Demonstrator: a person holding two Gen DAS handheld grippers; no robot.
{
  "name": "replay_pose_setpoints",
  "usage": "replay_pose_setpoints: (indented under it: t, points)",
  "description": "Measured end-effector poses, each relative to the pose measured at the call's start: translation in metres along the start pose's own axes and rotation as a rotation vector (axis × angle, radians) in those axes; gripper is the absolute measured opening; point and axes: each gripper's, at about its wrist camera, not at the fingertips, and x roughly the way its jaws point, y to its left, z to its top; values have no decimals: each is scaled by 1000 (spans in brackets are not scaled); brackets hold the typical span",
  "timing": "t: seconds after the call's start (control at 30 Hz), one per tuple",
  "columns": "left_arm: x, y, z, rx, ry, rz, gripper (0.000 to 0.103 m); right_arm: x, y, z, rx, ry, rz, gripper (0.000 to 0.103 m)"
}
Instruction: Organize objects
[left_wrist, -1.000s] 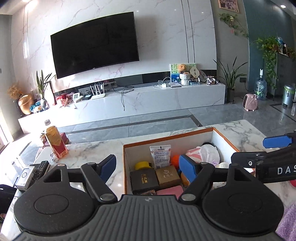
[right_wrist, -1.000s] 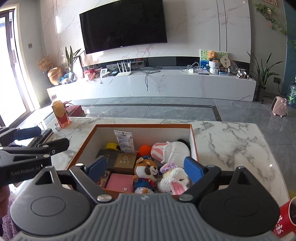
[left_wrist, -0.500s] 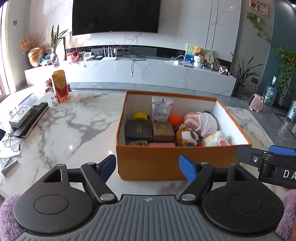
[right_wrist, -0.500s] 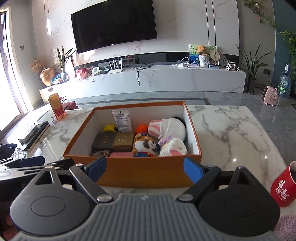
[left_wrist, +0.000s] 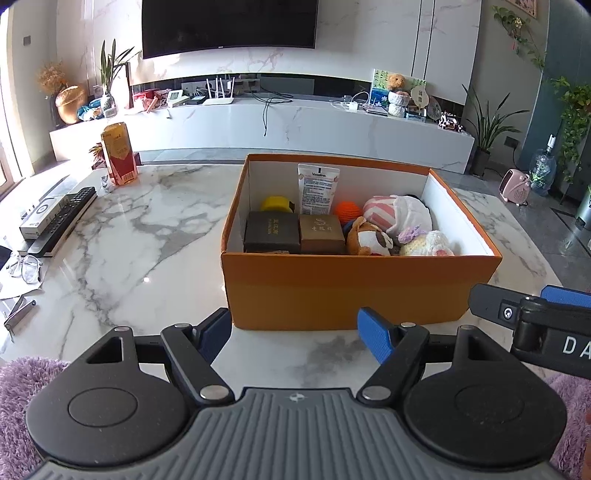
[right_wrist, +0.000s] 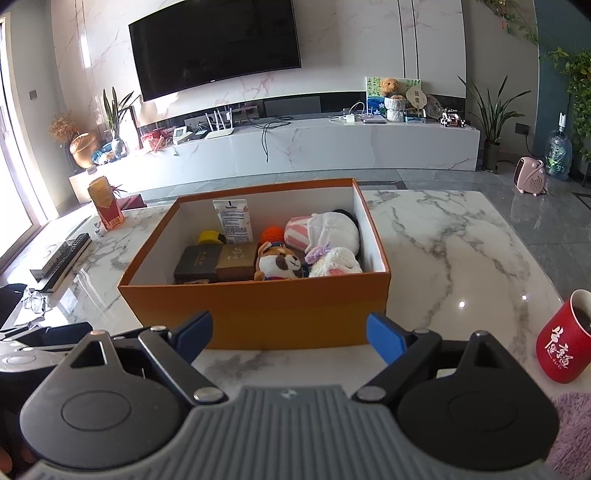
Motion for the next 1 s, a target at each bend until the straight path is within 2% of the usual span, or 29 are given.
replay_pose_setpoints:
  t: [0.6, 1.0]
  points:
    - [3, -5, -3, 17, 21, 3, 89, 14, -2, -11, -2, 63, -2, 91]
    - [5, -5, -4, 24, 25, 13, 89, 17, -1, -13, -1, 76, -1, 91]
